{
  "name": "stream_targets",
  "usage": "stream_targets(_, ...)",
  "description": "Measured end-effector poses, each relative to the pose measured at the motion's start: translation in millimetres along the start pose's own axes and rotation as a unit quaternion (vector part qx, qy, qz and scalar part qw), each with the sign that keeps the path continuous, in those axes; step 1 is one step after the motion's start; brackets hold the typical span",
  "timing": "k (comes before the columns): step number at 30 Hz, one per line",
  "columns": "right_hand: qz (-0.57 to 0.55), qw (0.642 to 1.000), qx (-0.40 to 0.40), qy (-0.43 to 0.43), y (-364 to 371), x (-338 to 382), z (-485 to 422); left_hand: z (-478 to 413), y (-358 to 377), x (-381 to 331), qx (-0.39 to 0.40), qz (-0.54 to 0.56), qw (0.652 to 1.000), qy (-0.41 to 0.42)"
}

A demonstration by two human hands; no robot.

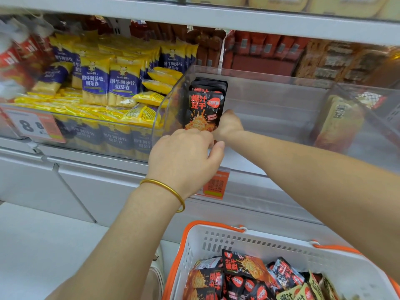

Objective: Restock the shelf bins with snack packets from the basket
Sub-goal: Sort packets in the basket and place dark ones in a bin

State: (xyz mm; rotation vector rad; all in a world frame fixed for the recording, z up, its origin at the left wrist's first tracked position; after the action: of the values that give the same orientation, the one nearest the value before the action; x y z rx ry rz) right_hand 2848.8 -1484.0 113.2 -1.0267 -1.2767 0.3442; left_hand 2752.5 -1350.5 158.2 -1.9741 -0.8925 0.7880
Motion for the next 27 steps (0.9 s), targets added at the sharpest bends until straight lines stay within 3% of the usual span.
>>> stream_targets(8,0.037,0.998,0.054,-0.006,-25,9,11,2,-15,-4,-0.101,0.003,0.993,0.062)
stream_targets(11,-0.048,0.997,0.048,-0.036,-65,20,39,14,-31,-20,-0.164,0.04,0.982,0.089)
stream_targets(14,-0.128,0.986,0.005,-0.103,-125,18,98,29,-43,-48,-0.169,0.127,0.972,0.103)
stream_targets(16,-0.146,0.979,0.022,-0.143,-155,0,147,40,-37,-69,-0.122,0.174,0.971,0.109)
stream_targets(18,-0.126,0.979,0.087,-0.132,-163,-35,187,56,-11,-86,-0.003,0.158,0.981,0.109)
stream_targets(22,0.008,0.961,0.276,0.018,-107,-152,223,98,66,-111,0.249,0.034,0.954,0.166)
stream_targets(25,0.127,0.929,0.33,0.108,-51,-252,220,113,103,-122,0.32,0.007,0.933,0.161)
stream_targets(27,0.194,0.916,0.335,0.11,-22,-300,217,117,120,-125,0.335,-0.007,0.928,0.165)
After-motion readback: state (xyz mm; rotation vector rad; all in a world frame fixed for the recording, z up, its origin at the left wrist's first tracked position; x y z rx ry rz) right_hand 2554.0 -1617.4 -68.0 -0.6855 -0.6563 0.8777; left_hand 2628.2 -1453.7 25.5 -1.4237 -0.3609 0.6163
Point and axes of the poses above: each hand's wrist, its own z-axis away from the middle knuckle, its own y-axis out of the palm, x = y × z, the point moved 6 cm from there along -z, towards the middle knuckle, and after that the axes turned 7 degrees about -x, right-handed, at the moved point
